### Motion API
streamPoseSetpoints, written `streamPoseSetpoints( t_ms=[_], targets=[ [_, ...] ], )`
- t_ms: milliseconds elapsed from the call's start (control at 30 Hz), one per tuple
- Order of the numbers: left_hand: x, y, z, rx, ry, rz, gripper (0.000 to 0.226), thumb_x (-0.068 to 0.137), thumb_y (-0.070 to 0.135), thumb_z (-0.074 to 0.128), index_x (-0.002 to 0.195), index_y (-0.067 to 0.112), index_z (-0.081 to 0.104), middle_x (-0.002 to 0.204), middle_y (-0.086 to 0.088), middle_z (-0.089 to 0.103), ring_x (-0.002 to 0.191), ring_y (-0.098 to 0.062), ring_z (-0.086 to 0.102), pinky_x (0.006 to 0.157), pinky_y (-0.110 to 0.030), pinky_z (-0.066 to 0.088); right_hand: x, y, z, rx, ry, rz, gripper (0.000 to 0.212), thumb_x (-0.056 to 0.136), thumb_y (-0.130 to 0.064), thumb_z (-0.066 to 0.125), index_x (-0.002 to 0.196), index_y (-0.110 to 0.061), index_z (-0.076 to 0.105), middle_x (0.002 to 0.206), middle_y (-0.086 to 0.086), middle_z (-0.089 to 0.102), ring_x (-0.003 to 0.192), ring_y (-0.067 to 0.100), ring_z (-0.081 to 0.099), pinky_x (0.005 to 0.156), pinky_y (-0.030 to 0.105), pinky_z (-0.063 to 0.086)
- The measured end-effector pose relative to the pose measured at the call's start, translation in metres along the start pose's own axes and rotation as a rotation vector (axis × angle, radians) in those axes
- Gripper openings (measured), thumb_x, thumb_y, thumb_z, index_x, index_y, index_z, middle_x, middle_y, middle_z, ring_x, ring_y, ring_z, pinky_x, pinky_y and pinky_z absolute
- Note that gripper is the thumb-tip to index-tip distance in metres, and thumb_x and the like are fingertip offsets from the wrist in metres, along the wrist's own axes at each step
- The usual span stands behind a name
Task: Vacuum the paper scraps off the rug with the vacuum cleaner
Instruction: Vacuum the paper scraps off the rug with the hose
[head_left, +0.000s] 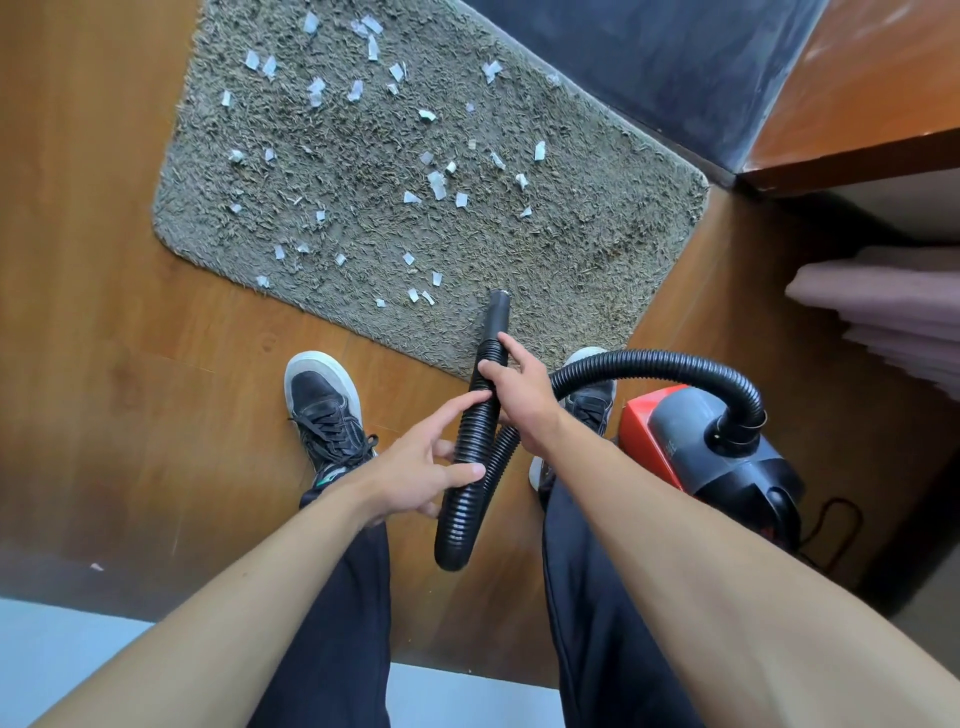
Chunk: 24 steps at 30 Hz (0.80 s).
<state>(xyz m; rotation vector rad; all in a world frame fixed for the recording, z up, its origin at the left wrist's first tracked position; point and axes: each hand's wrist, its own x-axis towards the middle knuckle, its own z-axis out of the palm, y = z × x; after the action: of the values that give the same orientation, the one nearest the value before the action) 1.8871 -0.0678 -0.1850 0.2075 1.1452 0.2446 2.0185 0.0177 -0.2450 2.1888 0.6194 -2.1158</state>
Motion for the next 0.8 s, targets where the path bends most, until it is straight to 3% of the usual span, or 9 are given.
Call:
streamPoseSetpoints(
  t_ms=[267,567,800],
  targets=[
    [0.011,0.015,0.008,0.061,-0.033,-0.018,0.07,0.095,0.013,0.064,0.136,0.062,0.035,0.112,0.0,0.072,0.102,-0.025,0.072,0.079,-0.06,0.058,0.003,-0.003,-0.018,0.038,0.023,0.009,0.057,0.095,-0.01,0.055,0.146,-0.028,0.04,0.107,-0.001,0.063,0.081,0.012,0.062,0.05,0.022,0.05],
    [-0.001,0.004,-0.006,-0.018,0.03,-0.004,0.071,0.096,0.011,0.062,0.137,0.062,0.035,0.114,-0.004,0.072,0.102,-0.023,0.072,0.081,-0.057,0.059,0.008,-0.009,0.006,-0.028,-0.106,0.006,0.062,0.095,-0.011,0.054,0.15,-0.029,0.033,0.115,0.006,0.065,0.086,0.017,0.065,0.058,0.028,0.054],
    [0.007,0.009,0.002,-0.005,0.013,-0.001,0.071,0.096,0.01,0.063,0.137,0.062,0.036,0.112,-0.005,0.072,0.099,-0.023,0.072,0.076,-0.056,0.06,0.009,-0.008,-0.008,-0.002,-0.068,-0.004,0.059,0.096,-0.009,0.053,0.149,-0.027,0.035,0.099,0.002,0.062,0.079,0.014,0.06,0.056,0.025,0.052]
  ],
)
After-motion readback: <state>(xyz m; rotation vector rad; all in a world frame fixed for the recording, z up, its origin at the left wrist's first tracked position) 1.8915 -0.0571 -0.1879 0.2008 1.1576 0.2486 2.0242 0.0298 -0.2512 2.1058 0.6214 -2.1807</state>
